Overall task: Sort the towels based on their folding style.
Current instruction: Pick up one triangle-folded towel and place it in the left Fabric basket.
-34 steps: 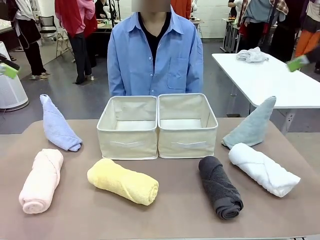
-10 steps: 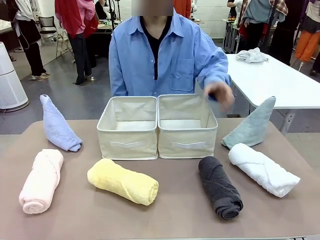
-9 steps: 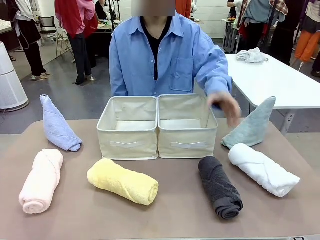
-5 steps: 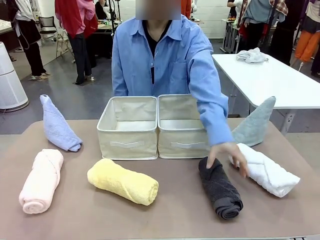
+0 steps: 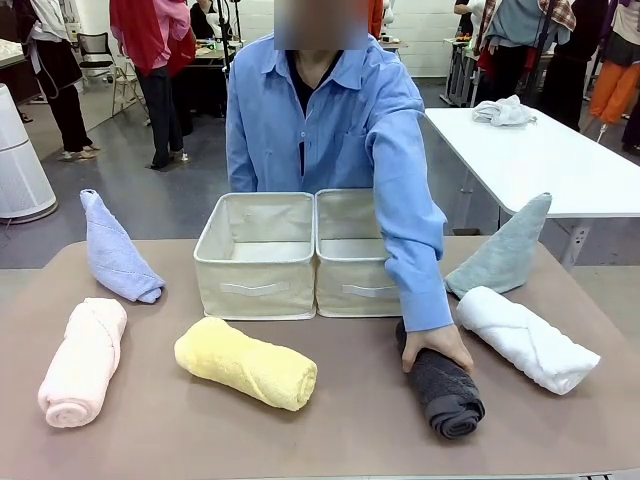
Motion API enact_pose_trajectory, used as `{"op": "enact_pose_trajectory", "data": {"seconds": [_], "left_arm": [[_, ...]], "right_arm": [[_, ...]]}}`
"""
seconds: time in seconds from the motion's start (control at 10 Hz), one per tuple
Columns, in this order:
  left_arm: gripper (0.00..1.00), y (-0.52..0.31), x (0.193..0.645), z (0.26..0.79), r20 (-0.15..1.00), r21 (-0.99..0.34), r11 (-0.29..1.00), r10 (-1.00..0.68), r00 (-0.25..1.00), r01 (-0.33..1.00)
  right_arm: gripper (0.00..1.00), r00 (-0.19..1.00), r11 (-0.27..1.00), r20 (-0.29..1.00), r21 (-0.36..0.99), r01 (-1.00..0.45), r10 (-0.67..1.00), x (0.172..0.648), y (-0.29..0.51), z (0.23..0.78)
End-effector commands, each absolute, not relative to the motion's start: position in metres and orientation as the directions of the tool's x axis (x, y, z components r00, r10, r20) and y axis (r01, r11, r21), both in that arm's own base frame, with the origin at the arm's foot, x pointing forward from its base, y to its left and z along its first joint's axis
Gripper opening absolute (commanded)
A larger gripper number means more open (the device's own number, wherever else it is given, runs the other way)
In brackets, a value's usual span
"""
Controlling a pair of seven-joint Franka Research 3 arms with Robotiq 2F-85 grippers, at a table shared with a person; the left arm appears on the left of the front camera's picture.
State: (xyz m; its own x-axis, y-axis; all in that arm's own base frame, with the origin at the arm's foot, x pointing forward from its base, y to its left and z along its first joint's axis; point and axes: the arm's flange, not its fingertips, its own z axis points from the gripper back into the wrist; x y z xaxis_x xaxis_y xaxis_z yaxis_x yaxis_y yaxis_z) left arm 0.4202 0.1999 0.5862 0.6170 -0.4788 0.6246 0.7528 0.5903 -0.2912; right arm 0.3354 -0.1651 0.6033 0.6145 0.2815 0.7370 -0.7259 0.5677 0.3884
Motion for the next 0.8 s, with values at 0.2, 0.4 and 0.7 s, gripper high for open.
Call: {"op": "enact_pose_trajectory", "data": {"seconds": [0.2,0.4,0.7], "left_arm": [[1.0,0.091,0.516,0.643,-0.045,-0.256,0.906,-0.359,0.932,0.337],[1.0,0.052,0.566,0.624,-0.245,-0.252,0.96,-0.188,0.951,0.124],[1.0,0.02,0.617,0.6,-0.19,-0.2,0.979,-0.006,0.982,-0.033]], "right_arm": [[1.0,0.604,0.553,0.747,0.39,-0.736,0.277,0.338,-0.165,0.603],[1.0,0.604,0.553,0.747,0.39,-0.736,0.277,0.338,-0.165,0.603],[1.0,0.604,0.553,0.747,0.39,-0.736,0.277,0.338,-0.165,0.603]]}}
